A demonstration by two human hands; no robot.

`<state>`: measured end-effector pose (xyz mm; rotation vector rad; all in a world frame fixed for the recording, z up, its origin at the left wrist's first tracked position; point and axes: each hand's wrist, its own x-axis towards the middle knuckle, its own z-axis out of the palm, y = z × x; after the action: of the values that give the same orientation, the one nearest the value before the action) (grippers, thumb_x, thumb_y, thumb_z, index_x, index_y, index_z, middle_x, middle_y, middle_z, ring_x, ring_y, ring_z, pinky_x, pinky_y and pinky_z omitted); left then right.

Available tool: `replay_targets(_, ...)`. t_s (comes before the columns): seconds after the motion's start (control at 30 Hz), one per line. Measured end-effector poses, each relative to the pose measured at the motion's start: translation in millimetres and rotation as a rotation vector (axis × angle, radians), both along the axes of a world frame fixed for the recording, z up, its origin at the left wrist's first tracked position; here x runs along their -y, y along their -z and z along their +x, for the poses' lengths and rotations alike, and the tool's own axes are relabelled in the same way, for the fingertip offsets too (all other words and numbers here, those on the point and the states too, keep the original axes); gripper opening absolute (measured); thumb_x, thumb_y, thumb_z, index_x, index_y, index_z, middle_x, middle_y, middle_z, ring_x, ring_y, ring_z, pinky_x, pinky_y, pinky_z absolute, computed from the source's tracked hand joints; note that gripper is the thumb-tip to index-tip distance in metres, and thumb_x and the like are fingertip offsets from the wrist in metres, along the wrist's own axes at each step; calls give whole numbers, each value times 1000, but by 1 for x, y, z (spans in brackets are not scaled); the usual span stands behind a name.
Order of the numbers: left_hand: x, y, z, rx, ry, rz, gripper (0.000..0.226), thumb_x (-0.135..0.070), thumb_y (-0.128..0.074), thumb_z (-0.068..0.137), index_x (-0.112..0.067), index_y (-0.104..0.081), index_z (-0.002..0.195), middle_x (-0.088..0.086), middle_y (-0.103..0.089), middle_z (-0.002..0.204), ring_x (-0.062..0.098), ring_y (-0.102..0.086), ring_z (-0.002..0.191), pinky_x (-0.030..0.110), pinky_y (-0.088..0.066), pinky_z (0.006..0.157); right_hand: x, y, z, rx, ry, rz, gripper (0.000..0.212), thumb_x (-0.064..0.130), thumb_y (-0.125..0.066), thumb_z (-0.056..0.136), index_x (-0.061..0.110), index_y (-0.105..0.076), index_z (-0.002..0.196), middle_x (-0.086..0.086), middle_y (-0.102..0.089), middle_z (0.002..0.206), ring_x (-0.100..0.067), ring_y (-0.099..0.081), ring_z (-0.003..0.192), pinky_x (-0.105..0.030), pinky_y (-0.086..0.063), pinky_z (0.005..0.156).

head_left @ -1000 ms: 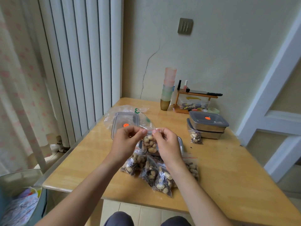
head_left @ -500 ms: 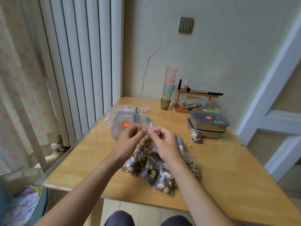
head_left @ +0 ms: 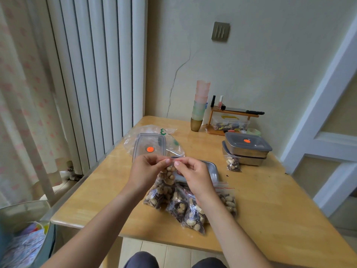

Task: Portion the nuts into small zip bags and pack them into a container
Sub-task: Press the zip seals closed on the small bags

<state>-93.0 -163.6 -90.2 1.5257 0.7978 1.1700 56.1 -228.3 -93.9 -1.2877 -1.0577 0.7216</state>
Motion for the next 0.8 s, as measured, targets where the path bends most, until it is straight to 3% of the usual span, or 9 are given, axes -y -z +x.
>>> replay_targets(0.13, 1, 1, -1, -69, -37, 33, 9, -21, -76, 89, -13, -79, 86, 3, -76, 77, 12, -71, 74, 24, -57, 68, -2, 0, 1, 38, 29, -27, 8, 17, -73, 95, 10, -77, 93, 0, -77, 85, -6, -70, 82, -26, -57, 84)
replay_targets(0.27, 5, -2, 0, -132, -19, 75, 16, -24, -70, 95, -14, -77, 84, -2, -75, 75, 5, -68, 70, 14, -49, 63, -6, 0, -1, 118, 36, -10, 7, 16, -73, 93, 14, -73, 87, -1, -77, 85, -13, -71, 84, -36, -57, 86)
replay_targets(0.4, 4, -5, -3, -93, 71, 57, 13, -27, -74, 92, -15, -79, 96, 1, -78, 86, 13, -73, 83, 17, -53, 71, -6, -7, 0, 44, 9, 29, 5, 5, -72, 93, 2, -71, 90, -5, -77, 87, -12, -73, 86, -24, -58, 81)
replay_targets(0.5, 1, -7, -6, -66, 114, 52, 14, -22, -75, 90, -11, -80, 98, 4, -79, 89, 16, -74, 88, 21, -56, 75, -5, -9, 3, -6, -37, -3, 3, 6, -73, 93, 4, -76, 92, 0, -76, 85, -4, -70, 81, -16, -53, 75)
replay_targets(0.63, 0, -6, -5, -12, 130, 1, 13, -16, -75, 90, -6, -79, 97, 9, -79, 89, 20, -75, 88, 21, -56, 74, -3, -7, 6, -52, -80, -42, 5, 9, -75, 93, 9, -78, 95, 1, -78, 87, -3, -71, 84, -15, -53, 76)
replay_targets(0.8, 4, -3, 2, 6, 113, 41, 12, -18, -74, 91, -7, -79, 93, 8, -78, 87, 23, -75, 87, 25, -58, 77, -1, -4, 8, -76, -25, -26, 9, 14, -75, 93, 5, -77, 96, 10, -74, 75, 4, -67, 73, -16, -51, 75)
